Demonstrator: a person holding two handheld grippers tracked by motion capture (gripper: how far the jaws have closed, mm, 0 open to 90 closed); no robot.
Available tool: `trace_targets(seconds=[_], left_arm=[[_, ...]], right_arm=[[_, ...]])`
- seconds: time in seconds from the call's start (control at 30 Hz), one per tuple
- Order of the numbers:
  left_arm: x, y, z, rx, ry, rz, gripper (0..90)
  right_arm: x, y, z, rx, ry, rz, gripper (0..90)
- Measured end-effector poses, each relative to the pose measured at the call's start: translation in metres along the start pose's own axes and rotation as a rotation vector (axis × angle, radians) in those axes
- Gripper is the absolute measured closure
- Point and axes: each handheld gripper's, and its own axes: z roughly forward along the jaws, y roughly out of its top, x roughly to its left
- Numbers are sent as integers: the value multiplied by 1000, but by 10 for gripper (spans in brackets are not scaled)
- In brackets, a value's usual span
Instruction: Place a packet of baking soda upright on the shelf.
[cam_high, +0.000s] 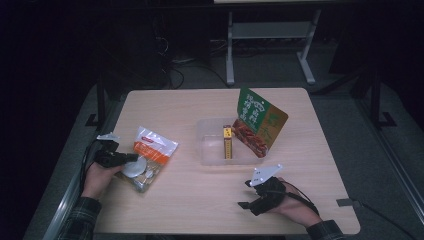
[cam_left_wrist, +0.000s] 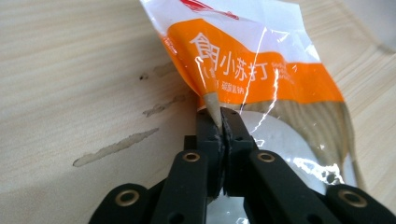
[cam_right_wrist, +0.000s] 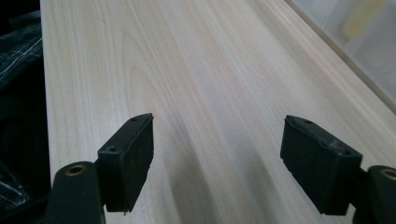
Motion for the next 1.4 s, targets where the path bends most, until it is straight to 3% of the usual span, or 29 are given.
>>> trace_targets(seconds=[0.17, 0.27, 0.33, 0.6, 0.9, 1.4], left_arm=[[-10, 3, -10, -41, 12, 34, 893], [-19, 6, -18, -63, 17, 66, 896], [-25, 7, -22, -83, 13, 83, 896], [-58, 17, -39, -173, -34, 166, 899], [-94, 26, -40, -239, -134, 224, 899], [-152, 35, -28, -251, -302, 303, 899]], right_arm=[[-2, -1, -1, -2, -4, -3, 263], [-2, 0, -2, -6, -1, 23, 268], [-4, -1, -3, -8, -2, 10, 277], [-5, 0, -5, -47, 17, 47, 282], [-7, 5, -11, -97, 61, 99, 281], [-6, 32, -13, -235, 71, 124, 366]])
